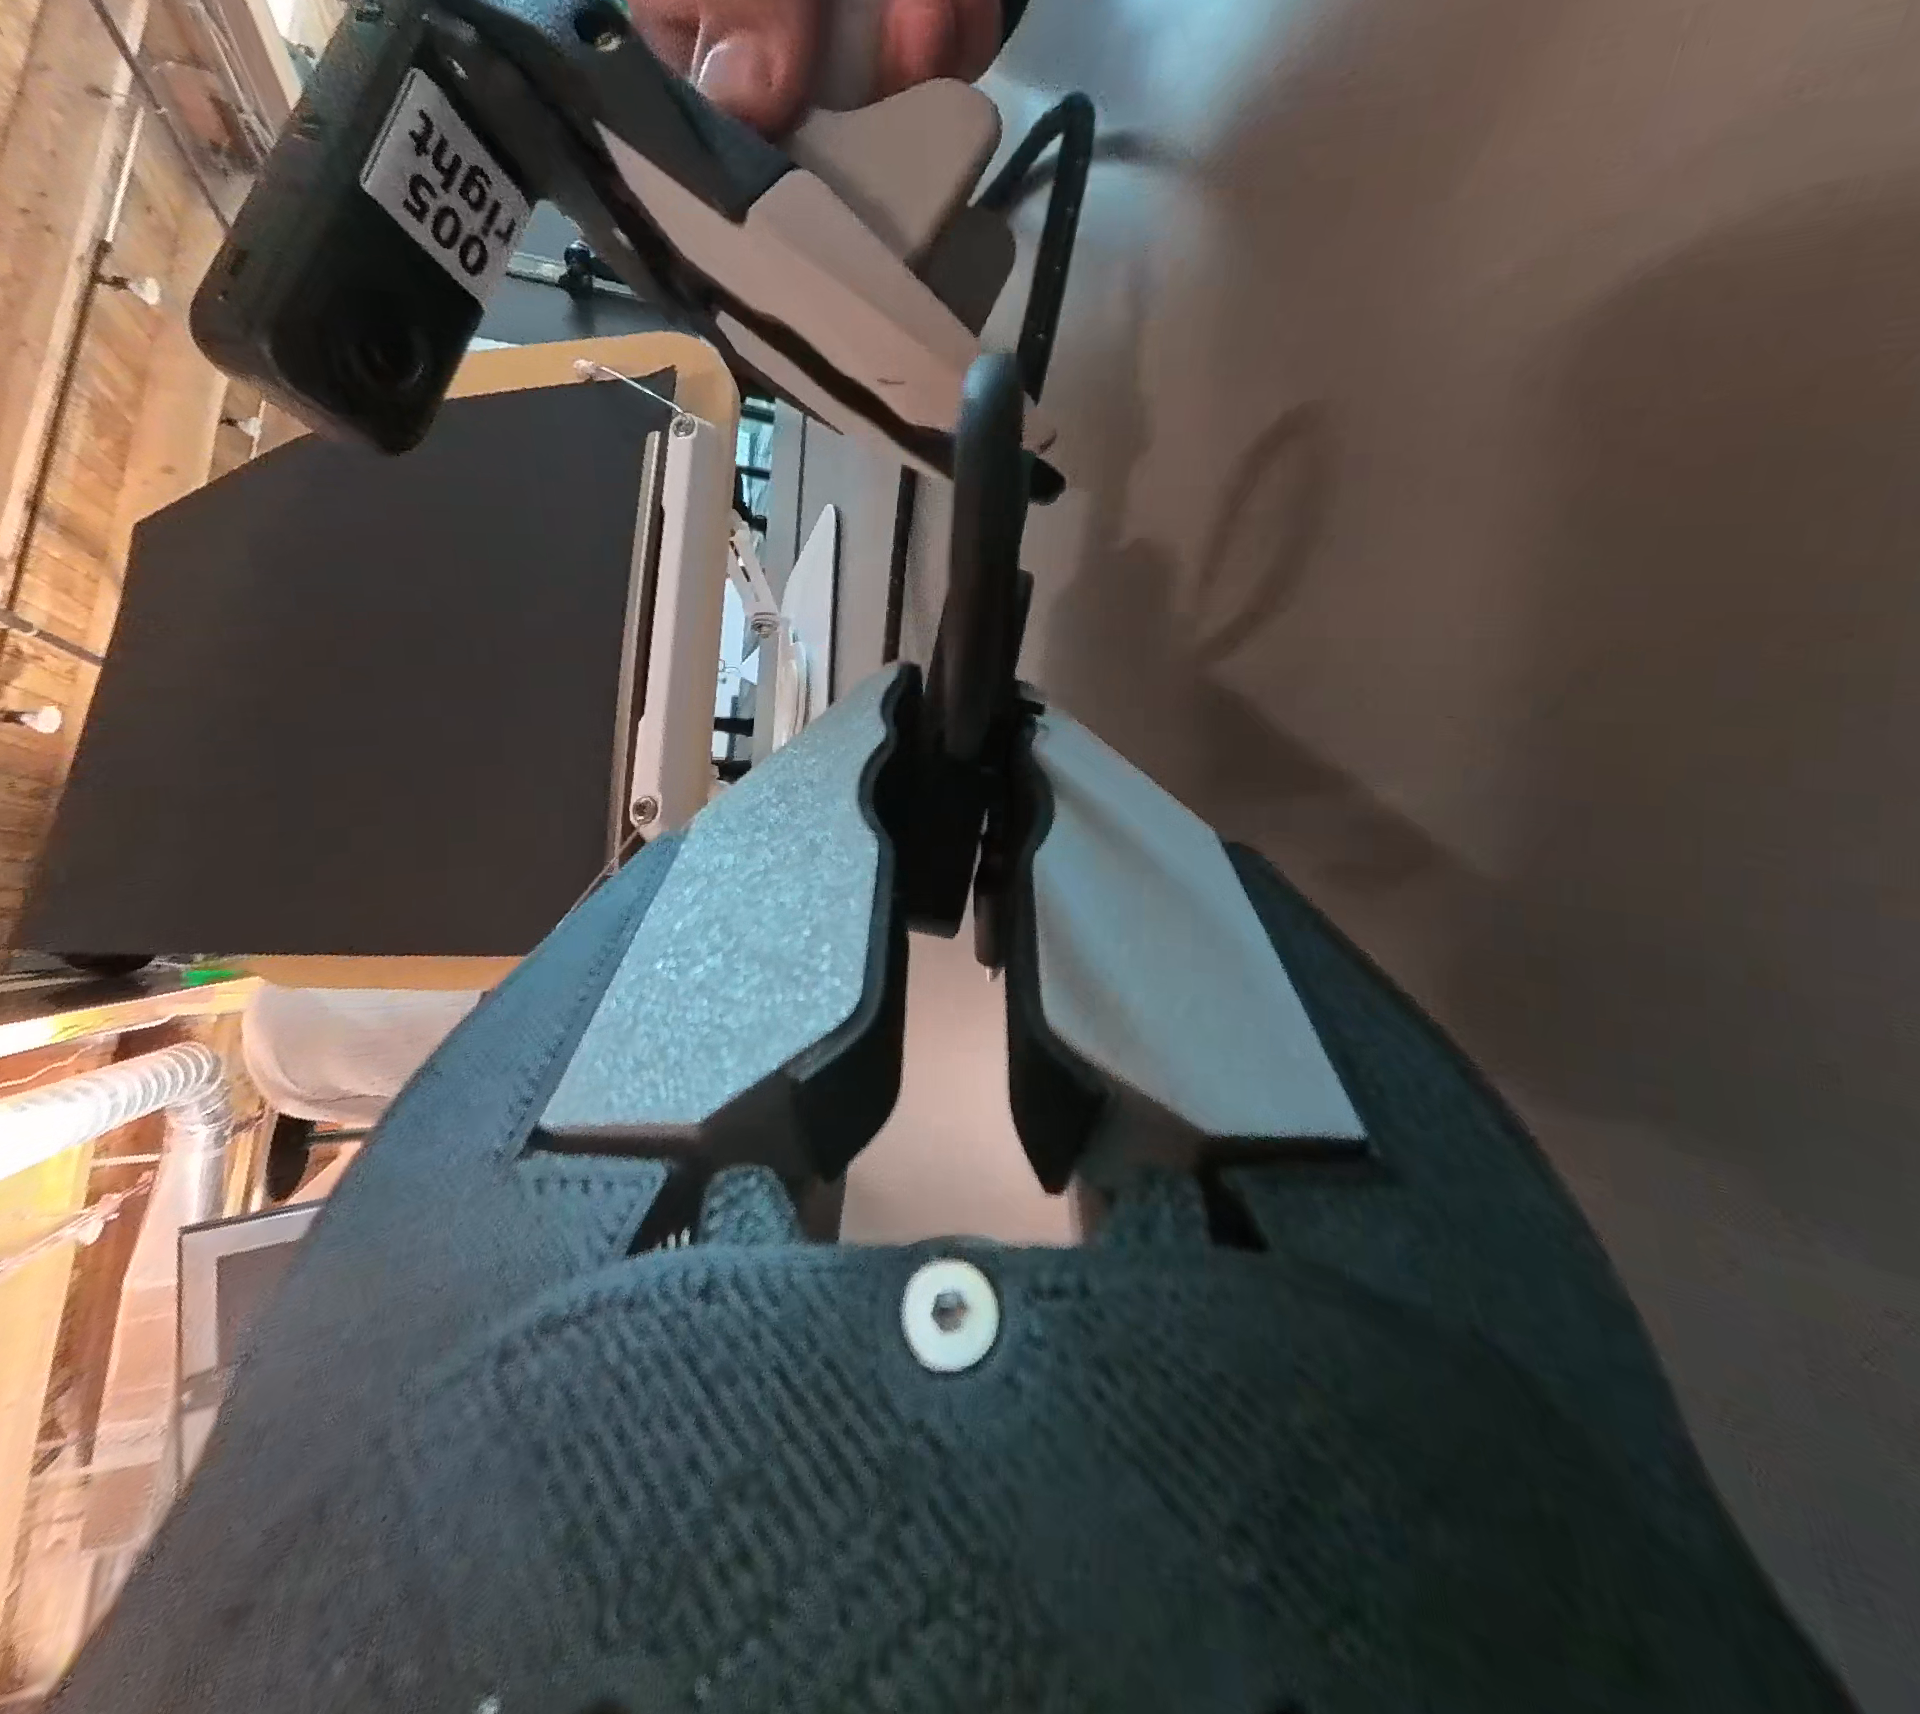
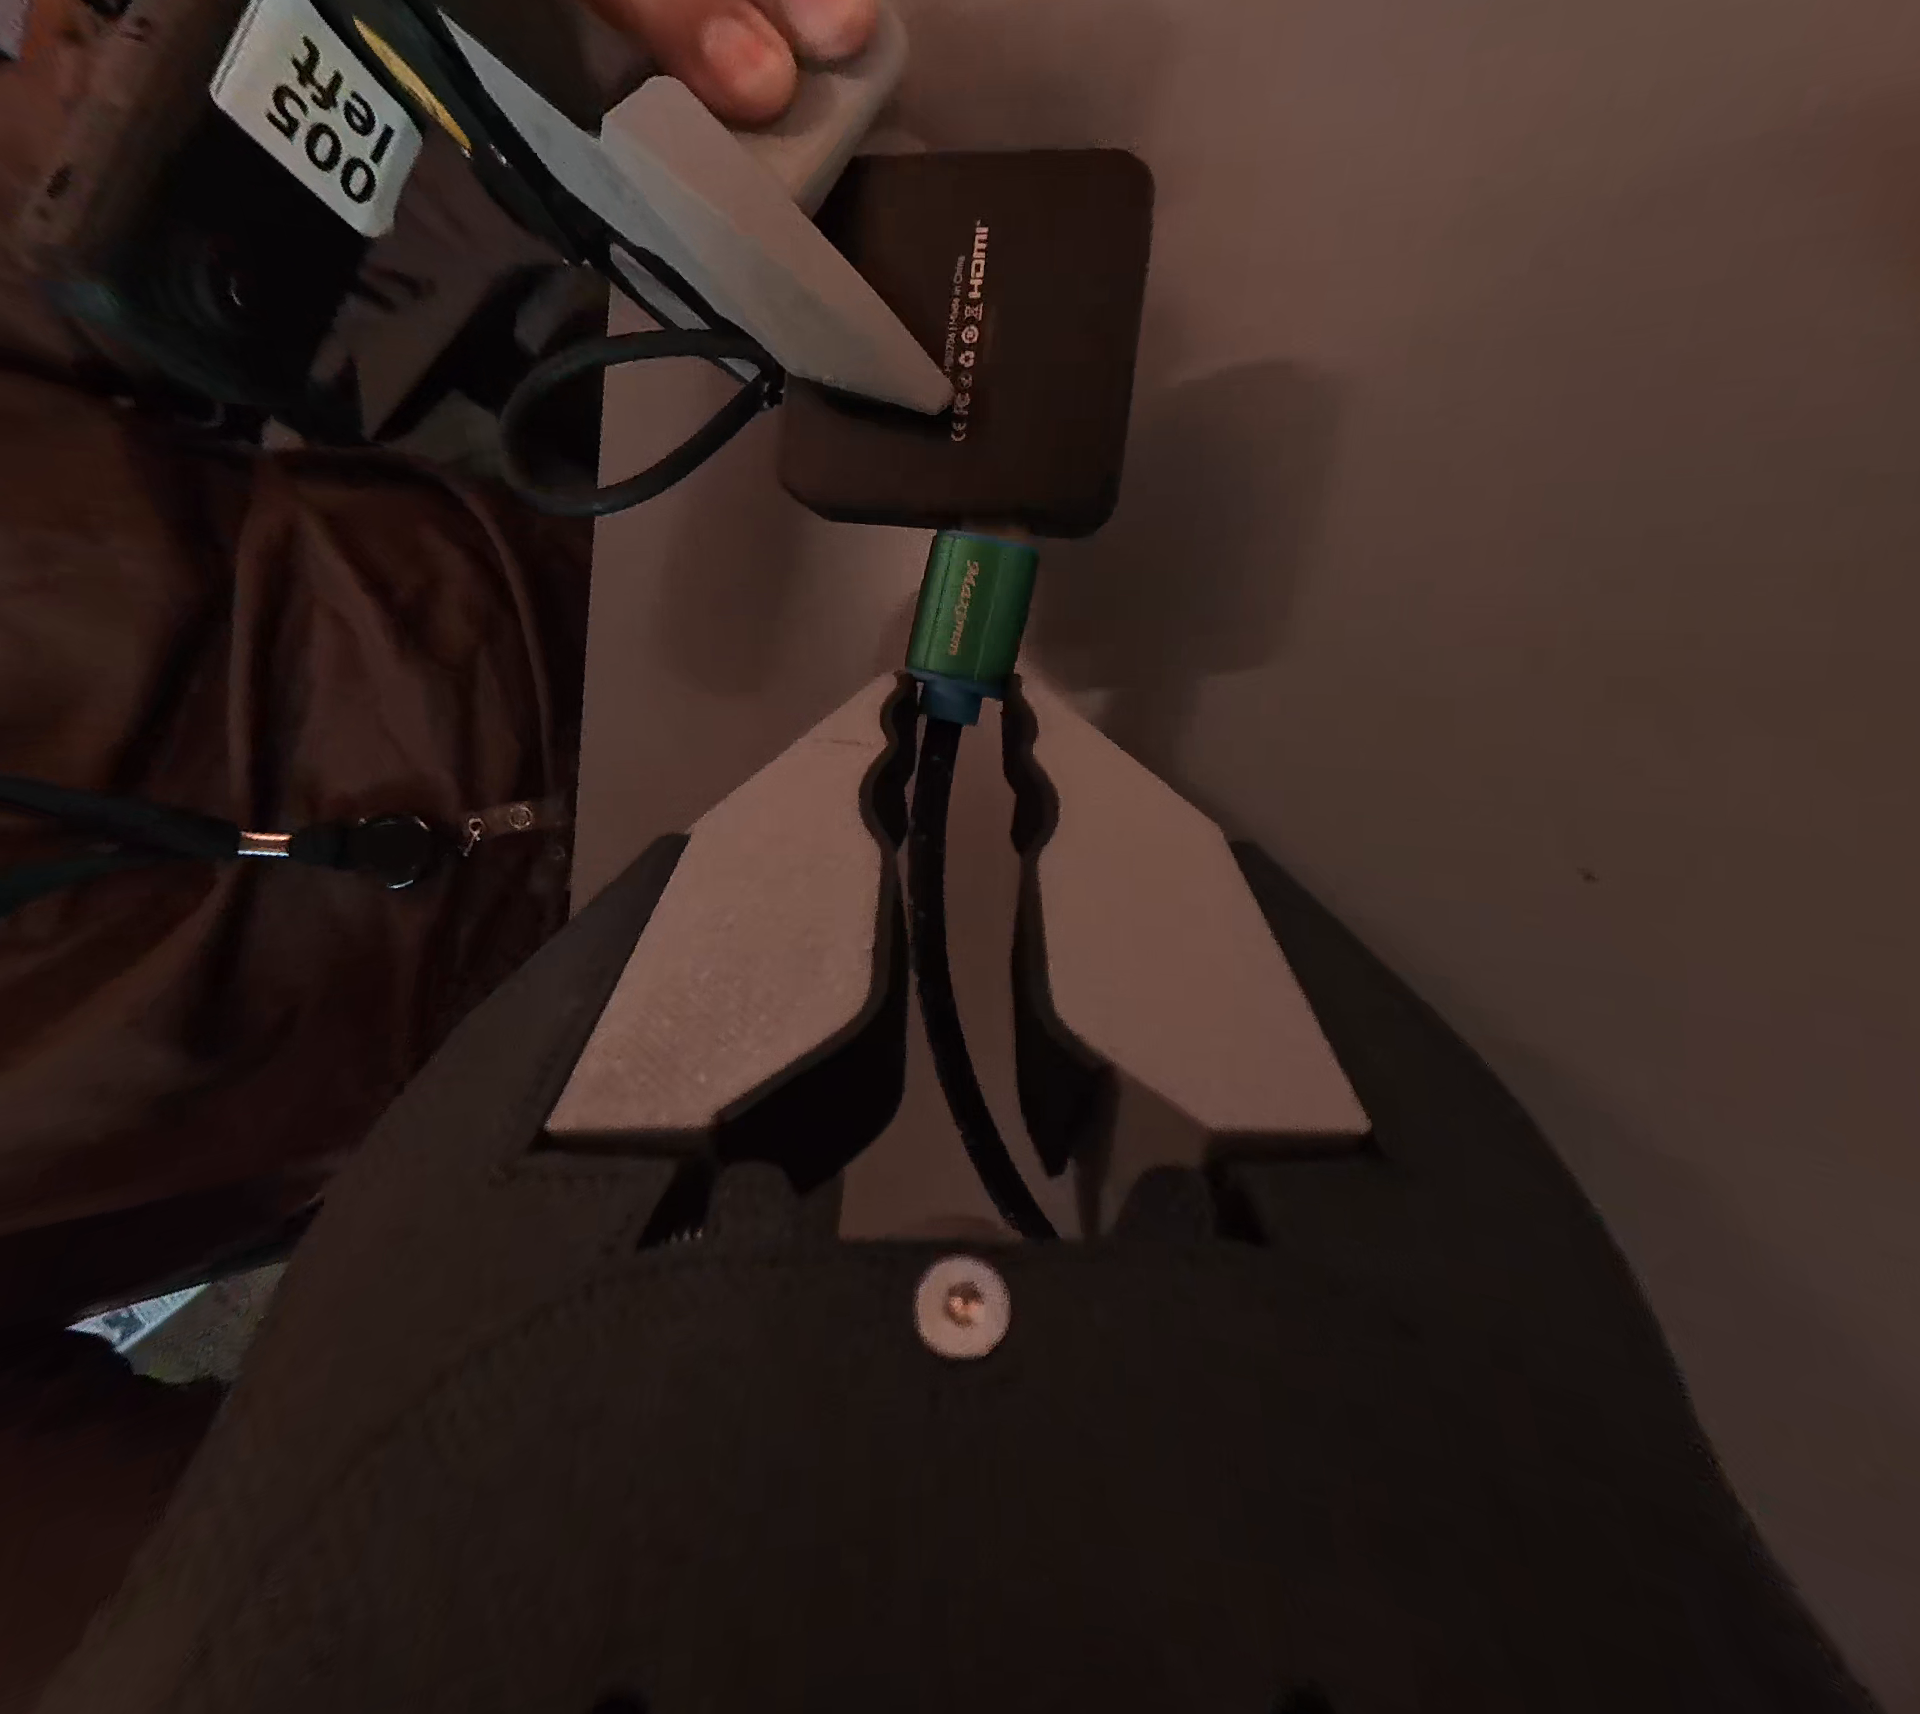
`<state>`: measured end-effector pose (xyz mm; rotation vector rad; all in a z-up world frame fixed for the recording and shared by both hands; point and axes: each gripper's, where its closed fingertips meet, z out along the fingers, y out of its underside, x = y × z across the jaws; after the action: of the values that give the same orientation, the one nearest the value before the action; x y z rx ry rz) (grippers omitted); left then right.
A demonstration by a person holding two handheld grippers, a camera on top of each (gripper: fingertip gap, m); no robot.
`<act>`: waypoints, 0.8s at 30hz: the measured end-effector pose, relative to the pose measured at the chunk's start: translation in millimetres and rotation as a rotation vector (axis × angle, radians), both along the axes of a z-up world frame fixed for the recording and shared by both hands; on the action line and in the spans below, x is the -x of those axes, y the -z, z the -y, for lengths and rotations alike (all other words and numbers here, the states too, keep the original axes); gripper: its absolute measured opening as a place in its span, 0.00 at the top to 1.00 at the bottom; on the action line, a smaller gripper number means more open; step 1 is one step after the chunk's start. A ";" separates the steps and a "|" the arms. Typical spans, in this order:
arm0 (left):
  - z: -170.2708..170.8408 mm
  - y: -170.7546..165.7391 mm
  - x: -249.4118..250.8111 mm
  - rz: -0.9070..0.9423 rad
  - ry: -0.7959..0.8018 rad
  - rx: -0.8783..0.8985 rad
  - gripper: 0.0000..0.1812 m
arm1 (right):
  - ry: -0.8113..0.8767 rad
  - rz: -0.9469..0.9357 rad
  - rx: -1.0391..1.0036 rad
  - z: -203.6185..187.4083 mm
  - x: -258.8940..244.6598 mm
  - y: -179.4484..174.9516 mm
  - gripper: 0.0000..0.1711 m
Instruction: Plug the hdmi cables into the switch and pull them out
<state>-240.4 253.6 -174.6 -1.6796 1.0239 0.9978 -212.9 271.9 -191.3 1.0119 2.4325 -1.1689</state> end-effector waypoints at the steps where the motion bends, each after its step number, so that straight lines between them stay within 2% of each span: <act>1: 0.3 0.4 -0.4 0.002 0.003 0.001 0.93 | -0.006 -0.003 -0.002 0.4 0.3 0.6 0.92; 9: -0.3 -8.8 17.8 0.156 -0.059 -0.092 0.90 | 0.066 -0.110 0.069 -2.3 18.4 -18.4 0.92; 14: 2.8 8.4 29.4 0.197 -0.117 -0.031 0.85 | 0.054 -0.131 -0.037 -11.3 13.5 -3.3 0.92; 18: 0.1 13.2 29.8 0.036 -0.118 -0.017 0.85 | 0.025 -0.135 -0.045 -11.5 9.9 -1.8 0.92; 21: -1.9 7.4 33.3 -0.103 -0.137 -0.069 0.86 | 0.013 -0.139 -0.021 -11.5 7.1 -6.5 0.92; 24: -3.5 5.6 33.8 -0.110 -0.163 -0.069 0.87 | 0.005 -0.142 -0.023 -11.5 5.8 -6.6 0.92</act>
<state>-274.2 257.1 -180.2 -1.6872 0.9226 1.2300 -218.7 283.4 -184.7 0.9721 2.5586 -1.2574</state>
